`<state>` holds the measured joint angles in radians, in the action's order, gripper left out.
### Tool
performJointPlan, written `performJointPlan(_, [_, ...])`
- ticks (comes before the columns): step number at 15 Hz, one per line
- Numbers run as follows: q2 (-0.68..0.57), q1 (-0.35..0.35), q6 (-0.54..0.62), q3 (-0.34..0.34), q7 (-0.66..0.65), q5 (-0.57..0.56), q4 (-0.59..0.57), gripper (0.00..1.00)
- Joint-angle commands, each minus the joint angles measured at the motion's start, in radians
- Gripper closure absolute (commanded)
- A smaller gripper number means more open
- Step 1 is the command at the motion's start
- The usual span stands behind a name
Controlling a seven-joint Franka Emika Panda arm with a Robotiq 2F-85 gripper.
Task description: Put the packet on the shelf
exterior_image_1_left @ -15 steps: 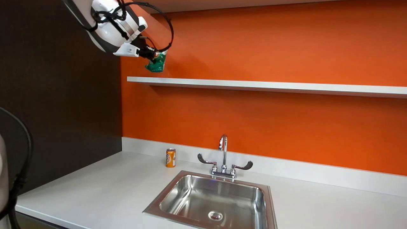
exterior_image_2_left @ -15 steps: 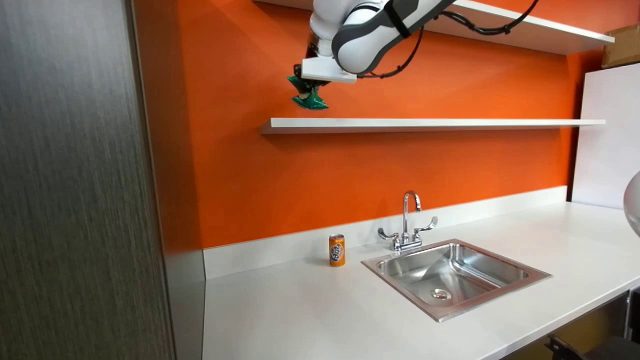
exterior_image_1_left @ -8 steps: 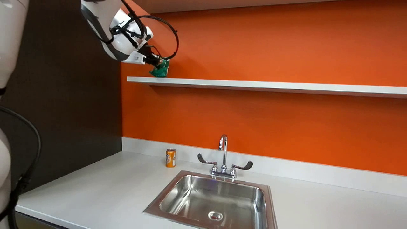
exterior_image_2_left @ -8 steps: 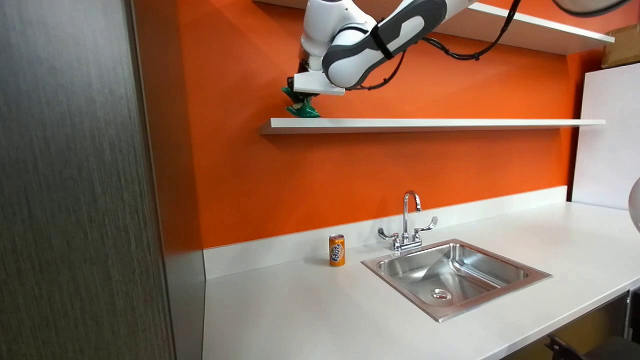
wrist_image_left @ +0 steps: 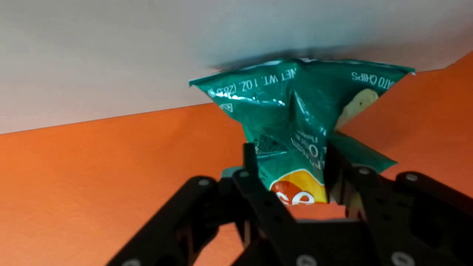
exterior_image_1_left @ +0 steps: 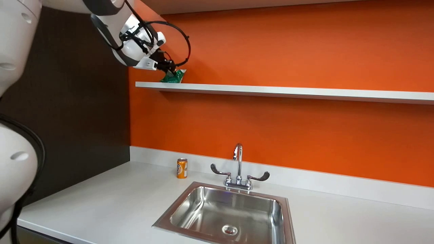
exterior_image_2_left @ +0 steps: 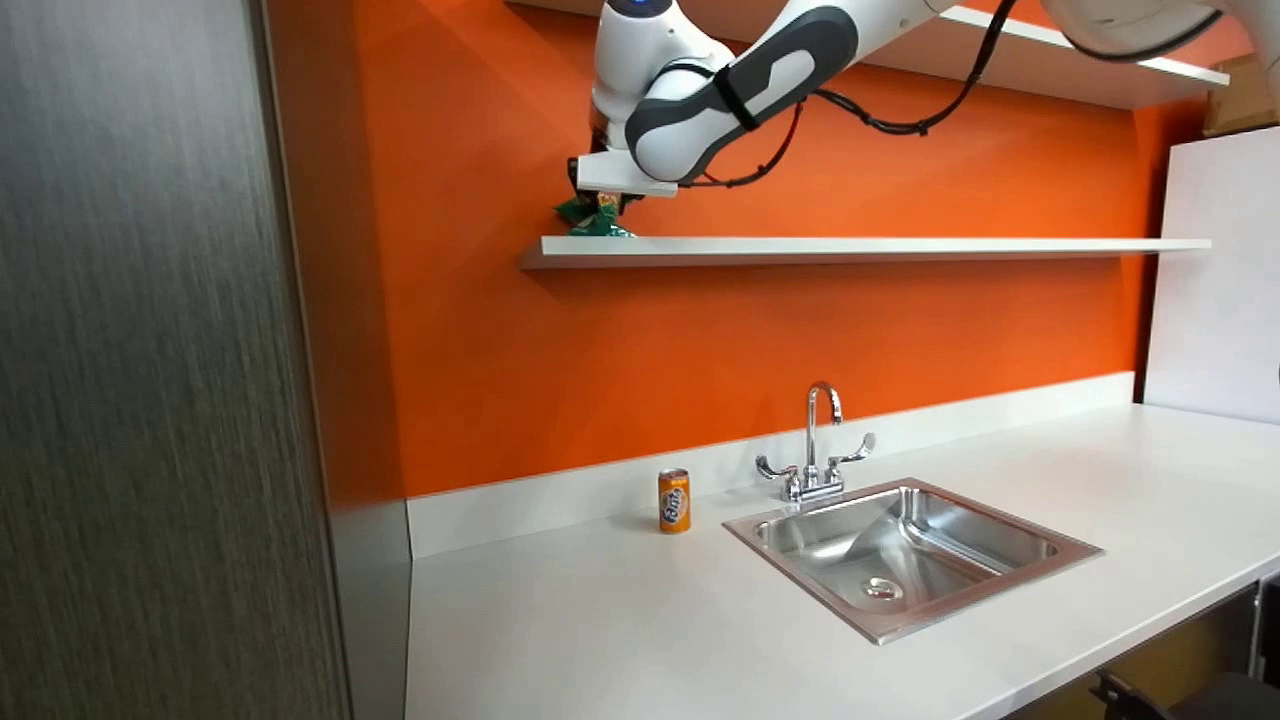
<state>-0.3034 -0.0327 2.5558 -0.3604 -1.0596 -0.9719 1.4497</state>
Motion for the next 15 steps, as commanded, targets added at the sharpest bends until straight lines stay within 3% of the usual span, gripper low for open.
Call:
performJointPlan(1, [0.016,0.025,-0.108,-0.002,-0.033,0.016,-0.037,0.19])
performJointPlan(2, [0.033,0.127,-0.113,0.115,-0.021,0.069,-0.039,0.12])
performJointPlan(3, [0.037,0.056,-0.154,0.019,-0.049,0.039,-0.038,0.04])
performJointPlan(10, [0.139,0.098,-0.285,0.032,-0.103,0.09,-0.011,0.0])
performJointPlan(15, [0.282,0.093,-0.35,0.016,-0.089,0.22,0.122,0.0])
